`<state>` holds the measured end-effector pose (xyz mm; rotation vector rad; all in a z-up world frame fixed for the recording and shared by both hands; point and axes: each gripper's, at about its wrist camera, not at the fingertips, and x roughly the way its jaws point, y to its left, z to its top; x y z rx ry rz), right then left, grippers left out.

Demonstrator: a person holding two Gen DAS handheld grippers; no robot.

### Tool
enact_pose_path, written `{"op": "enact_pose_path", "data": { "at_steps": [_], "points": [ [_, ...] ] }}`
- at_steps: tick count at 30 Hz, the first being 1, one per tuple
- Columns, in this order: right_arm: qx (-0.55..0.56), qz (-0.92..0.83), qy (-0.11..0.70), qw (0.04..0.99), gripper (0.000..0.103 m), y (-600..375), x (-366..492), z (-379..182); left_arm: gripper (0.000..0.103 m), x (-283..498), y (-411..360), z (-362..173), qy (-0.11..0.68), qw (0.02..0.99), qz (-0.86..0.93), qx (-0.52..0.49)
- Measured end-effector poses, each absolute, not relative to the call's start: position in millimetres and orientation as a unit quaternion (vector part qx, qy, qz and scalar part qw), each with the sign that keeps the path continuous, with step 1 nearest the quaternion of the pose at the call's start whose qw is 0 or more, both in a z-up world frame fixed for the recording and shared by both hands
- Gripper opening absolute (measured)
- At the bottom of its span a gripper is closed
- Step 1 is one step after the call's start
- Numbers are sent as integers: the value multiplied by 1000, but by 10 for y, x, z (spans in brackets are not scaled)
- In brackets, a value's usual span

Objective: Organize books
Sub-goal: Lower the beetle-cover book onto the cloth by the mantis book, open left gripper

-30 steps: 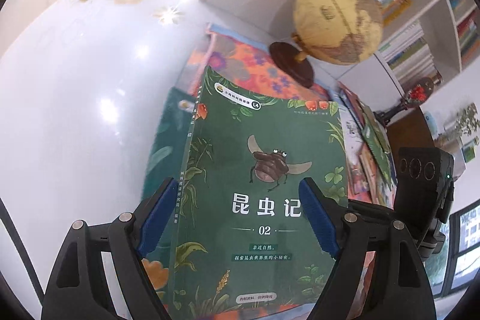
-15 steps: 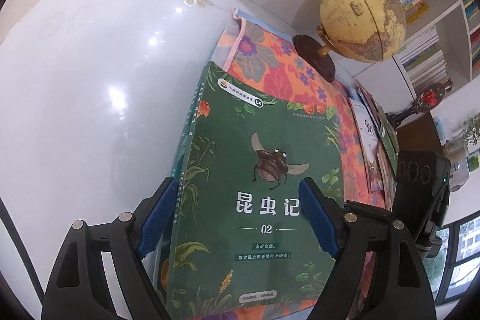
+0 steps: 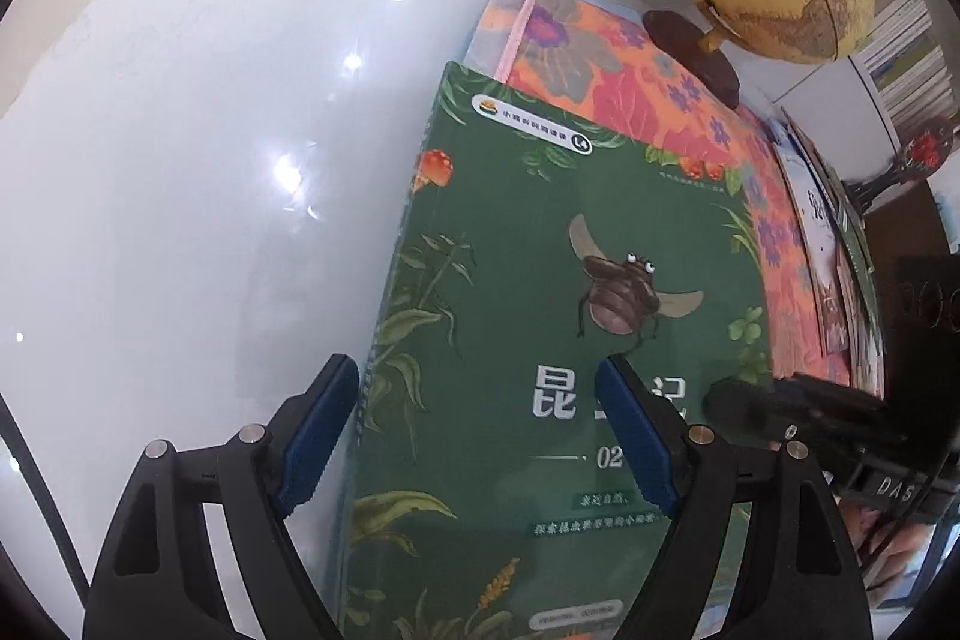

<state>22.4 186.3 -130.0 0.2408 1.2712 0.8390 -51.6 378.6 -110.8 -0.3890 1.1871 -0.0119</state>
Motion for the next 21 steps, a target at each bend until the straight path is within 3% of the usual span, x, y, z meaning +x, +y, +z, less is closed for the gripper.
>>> {"op": "enact_pose_path", "data": {
  "at_steps": [6, 21],
  "points": [
    [100, 342, 568, 742, 43, 1710, 239, -1205, 80, -564, 3773, -1008, 539, 825, 4, -168],
    [99, 364, 573, 727, 45, 1725, 113, -1207, 80, -575, 3654, -812, 511, 850, 31, -126]
  ]
}}
